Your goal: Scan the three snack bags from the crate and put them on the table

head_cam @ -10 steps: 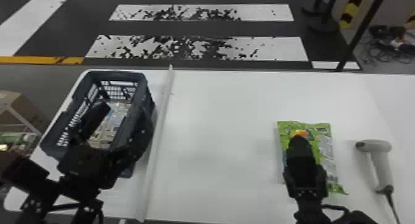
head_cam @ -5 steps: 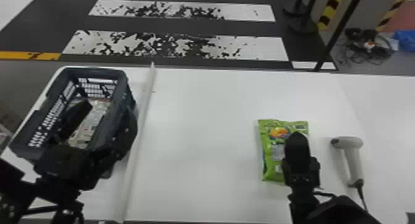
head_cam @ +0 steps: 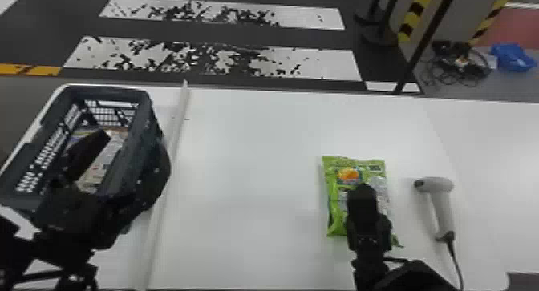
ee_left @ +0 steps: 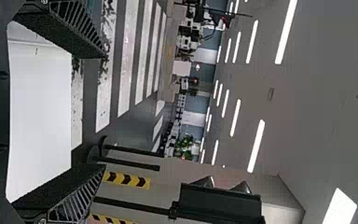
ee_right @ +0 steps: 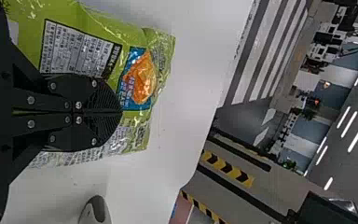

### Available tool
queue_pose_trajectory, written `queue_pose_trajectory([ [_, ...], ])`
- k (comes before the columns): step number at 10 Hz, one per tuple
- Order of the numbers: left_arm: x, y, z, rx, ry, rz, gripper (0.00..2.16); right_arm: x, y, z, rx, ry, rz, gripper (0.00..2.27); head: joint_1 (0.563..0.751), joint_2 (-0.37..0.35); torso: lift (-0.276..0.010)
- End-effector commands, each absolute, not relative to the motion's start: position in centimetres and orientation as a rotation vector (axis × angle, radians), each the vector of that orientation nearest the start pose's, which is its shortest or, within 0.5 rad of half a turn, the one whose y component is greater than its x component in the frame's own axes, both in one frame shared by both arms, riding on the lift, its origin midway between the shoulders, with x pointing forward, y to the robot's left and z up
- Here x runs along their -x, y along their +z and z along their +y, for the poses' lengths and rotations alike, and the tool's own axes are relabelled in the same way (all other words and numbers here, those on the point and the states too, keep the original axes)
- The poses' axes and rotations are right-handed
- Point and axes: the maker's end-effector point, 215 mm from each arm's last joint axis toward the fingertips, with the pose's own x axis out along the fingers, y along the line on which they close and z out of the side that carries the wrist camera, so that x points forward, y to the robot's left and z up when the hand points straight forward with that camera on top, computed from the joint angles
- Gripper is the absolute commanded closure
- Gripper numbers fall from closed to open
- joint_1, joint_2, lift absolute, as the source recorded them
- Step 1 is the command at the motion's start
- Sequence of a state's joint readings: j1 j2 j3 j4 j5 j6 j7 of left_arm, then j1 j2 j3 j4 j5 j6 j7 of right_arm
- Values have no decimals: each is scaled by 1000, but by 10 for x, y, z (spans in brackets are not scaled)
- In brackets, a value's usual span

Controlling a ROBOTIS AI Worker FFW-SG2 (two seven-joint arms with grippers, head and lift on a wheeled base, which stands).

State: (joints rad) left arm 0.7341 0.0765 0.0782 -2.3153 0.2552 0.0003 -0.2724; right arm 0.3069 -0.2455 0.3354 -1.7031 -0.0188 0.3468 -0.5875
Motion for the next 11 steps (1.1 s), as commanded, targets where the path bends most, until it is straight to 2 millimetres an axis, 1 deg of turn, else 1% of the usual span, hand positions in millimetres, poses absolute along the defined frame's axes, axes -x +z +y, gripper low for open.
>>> queue_pose_trajectory([
  [1,-380,-276,203,141,-270,-31,29,-424,-541,-249,365,-223,490,2246,695,-58,-94],
  [2,-380,-276,203,141,-269,-31,29,-424,-542,-248,362,-223,490,2246,695,-61,-94],
  [3,-380,-276,202,140,-273,-31,29,-427,-532,-248,358,-234,467,2246,695,-62,-94],
  [4,-380,-275,202,141,-273,-33,29,-427,-507,-251,330,-256,427,2128,695,-64,-94],
  [5,-381,-275,203,139,-273,-34,29,-422,-468,-254,290,-274,370,1636,695,-66,-94],
  [6,-381,-275,202,138,-276,-34,29,-416,-427,-259,286,-277,321,637,695,-69,-94],
  [7,-382,-277,202,140,-277,-33,29,-405,-421,-275,339,-277,430,-2,695,-74,-94],
  [8,-382,-277,200,140,-280,-33,29,-389,-428,-289,350,-222,562,-2,695,-81,-94],
  [9,-382,-277,200,140,-282,-32,29,-362,-445,-306,347,-171,739,33,695,-95,-94],
  [10,-383,-278,201,138,-280,-32,29,-339,-453,-326,298,-144,858,46,695,-117,-94],
  [11,-383,-278,200,139,-281,-32,29,-332,-451,-345,258,-155,883,49,695,-147,-94],
])
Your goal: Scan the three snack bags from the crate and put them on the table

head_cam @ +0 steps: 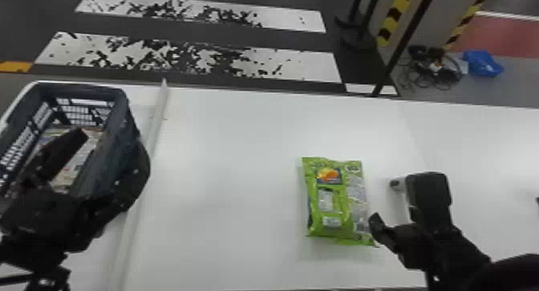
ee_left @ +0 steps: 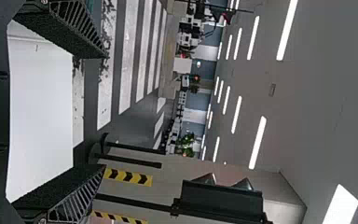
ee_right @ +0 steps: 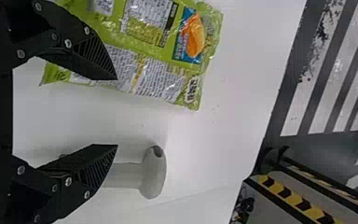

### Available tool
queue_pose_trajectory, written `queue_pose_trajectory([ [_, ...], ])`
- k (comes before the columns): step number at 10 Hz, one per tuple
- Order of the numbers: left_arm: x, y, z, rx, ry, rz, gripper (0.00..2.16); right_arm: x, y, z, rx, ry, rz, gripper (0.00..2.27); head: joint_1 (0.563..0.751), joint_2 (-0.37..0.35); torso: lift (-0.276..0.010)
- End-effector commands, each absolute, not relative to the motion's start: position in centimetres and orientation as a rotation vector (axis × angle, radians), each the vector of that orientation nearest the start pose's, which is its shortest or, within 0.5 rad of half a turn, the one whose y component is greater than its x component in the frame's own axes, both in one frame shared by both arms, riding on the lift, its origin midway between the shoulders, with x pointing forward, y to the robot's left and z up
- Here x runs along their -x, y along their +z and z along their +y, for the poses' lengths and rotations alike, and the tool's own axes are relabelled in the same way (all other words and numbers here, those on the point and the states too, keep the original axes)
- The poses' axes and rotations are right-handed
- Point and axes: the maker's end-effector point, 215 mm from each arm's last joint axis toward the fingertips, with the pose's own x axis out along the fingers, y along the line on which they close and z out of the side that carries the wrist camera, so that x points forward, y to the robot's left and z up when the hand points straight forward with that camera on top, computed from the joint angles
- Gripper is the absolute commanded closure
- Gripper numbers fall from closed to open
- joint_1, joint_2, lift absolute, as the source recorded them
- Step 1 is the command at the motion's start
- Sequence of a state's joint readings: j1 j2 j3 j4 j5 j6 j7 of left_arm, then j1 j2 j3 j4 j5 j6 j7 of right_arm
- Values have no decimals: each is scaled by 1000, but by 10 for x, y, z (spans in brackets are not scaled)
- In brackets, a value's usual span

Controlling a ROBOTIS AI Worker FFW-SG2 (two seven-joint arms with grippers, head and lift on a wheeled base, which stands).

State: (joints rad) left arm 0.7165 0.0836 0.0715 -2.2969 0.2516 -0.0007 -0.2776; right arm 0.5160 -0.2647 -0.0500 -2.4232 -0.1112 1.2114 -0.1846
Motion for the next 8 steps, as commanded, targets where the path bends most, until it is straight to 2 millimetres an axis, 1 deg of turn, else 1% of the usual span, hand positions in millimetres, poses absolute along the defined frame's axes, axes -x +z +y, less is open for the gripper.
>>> queue_pose_trajectory([
  [1,-384,-278,201,138,-280,-32,29,-328,-447,-361,237,-175,889,49,695,-191,-94],
  [2,-384,-281,201,136,-280,-29,29,-327,-442,-376,215,-202,882,60,695,-214,-94],
  [3,-384,-285,201,138,-281,-24,29,-329,-439,-387,186,-210,872,60,695,-250,-94],
  [4,-384,-286,201,138,-284,-25,29,-340,-446,-392,163,-204,872,63,695,-275,-94],
  [5,-383,-285,197,139,-294,-27,29,-349,-457,-398,137,-200,874,56,695,-288,-94],
  [7,-385,-292,196,138,-297,-15,29,-369,-486,-399,53,-157,898,70,695,-299,-94],
  [8,-387,-295,192,142,-310,-13,29,-374,-498,-408,38,-176,914,80,695,-298,-94],
])
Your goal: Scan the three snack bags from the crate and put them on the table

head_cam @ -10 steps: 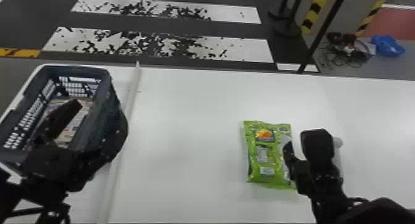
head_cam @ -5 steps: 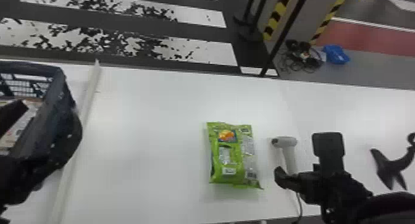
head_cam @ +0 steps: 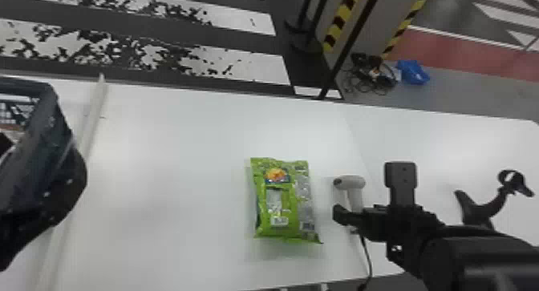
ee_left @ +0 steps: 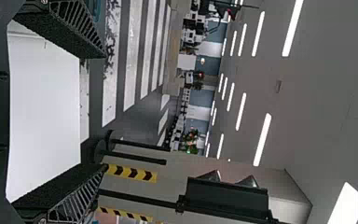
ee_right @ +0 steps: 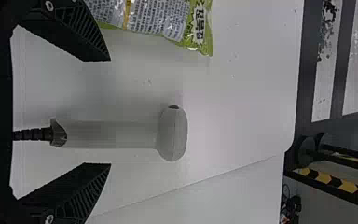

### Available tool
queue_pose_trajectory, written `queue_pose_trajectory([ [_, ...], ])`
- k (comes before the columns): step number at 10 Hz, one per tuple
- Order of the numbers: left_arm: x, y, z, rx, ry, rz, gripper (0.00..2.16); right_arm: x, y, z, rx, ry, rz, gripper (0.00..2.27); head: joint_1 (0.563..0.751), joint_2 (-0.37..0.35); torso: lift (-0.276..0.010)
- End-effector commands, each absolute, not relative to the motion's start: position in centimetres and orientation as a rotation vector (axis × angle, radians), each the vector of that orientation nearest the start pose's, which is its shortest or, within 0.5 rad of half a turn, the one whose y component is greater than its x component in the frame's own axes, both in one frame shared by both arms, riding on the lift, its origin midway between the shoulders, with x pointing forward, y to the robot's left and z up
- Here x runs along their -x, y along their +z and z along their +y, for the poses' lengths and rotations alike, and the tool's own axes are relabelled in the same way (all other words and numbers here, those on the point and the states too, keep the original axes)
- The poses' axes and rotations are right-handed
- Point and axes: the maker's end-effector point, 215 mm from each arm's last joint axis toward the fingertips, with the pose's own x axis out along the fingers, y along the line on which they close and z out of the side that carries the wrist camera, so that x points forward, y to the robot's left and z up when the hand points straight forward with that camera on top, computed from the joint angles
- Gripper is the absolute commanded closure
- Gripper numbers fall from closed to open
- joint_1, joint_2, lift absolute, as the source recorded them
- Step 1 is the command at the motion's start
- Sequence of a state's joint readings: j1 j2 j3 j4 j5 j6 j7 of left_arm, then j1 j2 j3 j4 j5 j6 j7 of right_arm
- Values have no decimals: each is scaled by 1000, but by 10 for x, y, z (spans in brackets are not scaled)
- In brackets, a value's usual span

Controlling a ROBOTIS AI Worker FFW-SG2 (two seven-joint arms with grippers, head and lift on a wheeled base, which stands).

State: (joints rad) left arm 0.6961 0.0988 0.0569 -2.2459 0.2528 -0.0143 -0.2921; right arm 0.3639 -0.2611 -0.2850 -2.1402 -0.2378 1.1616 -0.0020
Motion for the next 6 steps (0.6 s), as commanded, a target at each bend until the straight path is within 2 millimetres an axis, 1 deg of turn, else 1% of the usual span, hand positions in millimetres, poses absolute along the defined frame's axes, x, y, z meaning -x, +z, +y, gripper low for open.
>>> queue_pose_trajectory([
  [1,-387,-299,190,144,-317,-6,29,-380,-506,-415,25,-185,924,80,695,-301,-94],
  [2,-386,-300,188,143,-321,-5,29,-388,-510,-422,19,-190,916,83,695,-316,-94],
  [4,-386,-298,187,141,-327,-8,29,-396,-523,-434,3,-193,926,107,695,-333,-94],
  [5,-386,-297,186,140,-331,-9,29,-396,-531,-435,-16,-184,938,306,695,-336,-94],
  [6,-386,-296,187,137,-333,-12,29,-393,-535,-434,-26,-173,953,1035,695,-343,-94],
])
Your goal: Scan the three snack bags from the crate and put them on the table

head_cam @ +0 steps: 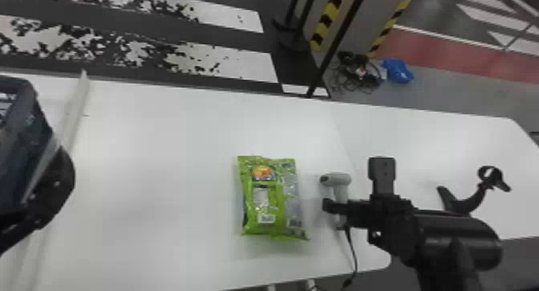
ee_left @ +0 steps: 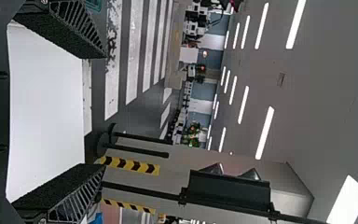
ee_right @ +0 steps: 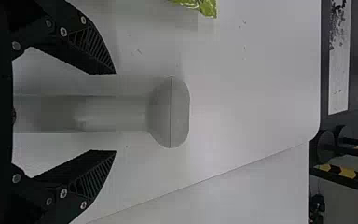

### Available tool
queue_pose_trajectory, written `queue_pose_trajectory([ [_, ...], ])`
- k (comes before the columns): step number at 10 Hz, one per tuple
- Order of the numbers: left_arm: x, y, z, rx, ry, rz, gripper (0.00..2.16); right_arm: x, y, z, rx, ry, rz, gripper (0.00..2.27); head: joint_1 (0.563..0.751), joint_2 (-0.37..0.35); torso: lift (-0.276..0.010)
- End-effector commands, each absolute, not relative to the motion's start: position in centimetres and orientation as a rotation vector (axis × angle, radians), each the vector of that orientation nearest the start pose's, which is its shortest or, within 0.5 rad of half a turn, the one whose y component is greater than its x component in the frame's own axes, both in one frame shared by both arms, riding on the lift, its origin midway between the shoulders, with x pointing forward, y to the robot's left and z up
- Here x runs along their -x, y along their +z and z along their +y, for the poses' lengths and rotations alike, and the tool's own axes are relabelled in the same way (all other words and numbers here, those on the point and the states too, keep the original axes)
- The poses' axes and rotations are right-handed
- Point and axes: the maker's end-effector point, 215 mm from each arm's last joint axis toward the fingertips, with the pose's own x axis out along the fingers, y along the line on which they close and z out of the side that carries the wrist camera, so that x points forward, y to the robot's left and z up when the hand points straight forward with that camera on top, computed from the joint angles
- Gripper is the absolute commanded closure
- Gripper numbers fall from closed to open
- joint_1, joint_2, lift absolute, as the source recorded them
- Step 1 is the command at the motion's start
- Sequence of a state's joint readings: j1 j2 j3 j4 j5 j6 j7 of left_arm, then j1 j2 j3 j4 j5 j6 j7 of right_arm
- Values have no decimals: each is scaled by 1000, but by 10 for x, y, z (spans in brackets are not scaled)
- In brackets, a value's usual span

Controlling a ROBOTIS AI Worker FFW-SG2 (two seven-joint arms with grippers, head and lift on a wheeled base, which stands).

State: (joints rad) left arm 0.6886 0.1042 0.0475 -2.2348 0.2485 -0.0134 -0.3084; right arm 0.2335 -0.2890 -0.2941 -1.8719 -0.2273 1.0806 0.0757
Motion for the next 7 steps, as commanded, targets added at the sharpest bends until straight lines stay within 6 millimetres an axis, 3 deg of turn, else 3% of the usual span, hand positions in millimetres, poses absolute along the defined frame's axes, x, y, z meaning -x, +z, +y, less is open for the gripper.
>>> queue_pose_trajectory([
  [1,-386,-295,186,136,-336,-14,29,-384,-540,-434,-38,-175,989,2051,695,-345,-94],
  [5,-390,-296,185,137,-340,-15,29,-357,-539,-423,-75,-188,980,2165,695,-350,-94],
  [7,-393,-297,183,140,-341,-18,29,-347,-515,-421,-78,-205,917,2196,695,-350,-94],
])
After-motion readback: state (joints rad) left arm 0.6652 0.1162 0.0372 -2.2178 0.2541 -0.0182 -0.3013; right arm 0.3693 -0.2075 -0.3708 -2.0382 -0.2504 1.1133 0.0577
